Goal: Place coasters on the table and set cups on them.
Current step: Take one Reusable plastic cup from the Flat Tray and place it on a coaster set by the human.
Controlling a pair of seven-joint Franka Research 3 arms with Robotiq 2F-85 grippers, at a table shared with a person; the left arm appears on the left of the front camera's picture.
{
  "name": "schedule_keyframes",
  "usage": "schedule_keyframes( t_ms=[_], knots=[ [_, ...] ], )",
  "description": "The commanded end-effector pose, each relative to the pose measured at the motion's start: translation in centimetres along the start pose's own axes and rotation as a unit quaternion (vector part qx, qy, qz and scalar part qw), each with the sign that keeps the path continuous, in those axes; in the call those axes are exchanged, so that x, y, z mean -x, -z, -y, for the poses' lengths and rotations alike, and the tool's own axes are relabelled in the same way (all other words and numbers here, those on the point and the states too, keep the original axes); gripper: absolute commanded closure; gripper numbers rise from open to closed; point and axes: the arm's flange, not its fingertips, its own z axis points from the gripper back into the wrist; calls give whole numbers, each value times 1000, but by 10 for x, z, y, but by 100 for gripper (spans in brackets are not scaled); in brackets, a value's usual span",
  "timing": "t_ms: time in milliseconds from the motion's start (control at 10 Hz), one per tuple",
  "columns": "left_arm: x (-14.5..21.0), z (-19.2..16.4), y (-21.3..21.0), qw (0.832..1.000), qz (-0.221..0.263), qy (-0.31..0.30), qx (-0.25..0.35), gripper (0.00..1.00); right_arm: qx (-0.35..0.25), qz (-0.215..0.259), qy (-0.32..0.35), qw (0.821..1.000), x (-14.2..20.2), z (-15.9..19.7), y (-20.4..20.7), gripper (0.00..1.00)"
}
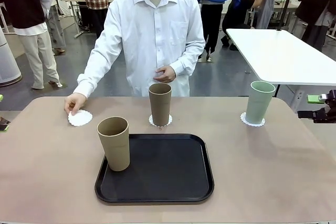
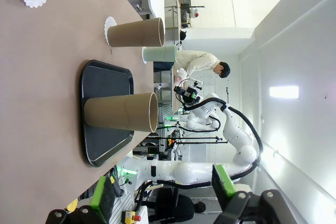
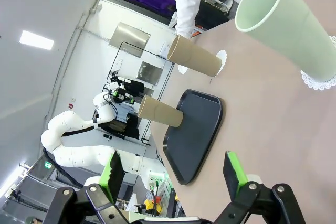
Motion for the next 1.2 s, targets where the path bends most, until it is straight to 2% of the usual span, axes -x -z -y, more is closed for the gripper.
schedule_keyframes(
  t_ms=[0, 1100],
  knots=[
    [0, 1, -1, 1000, 3, 4, 7, 0, -4, 1, -3, 1000, 0, -1, 0, 0],
    [0, 1, -1, 1000, 3, 4, 7, 0, -4, 1, -3, 1000, 0, -1, 0, 0]
  ],
)
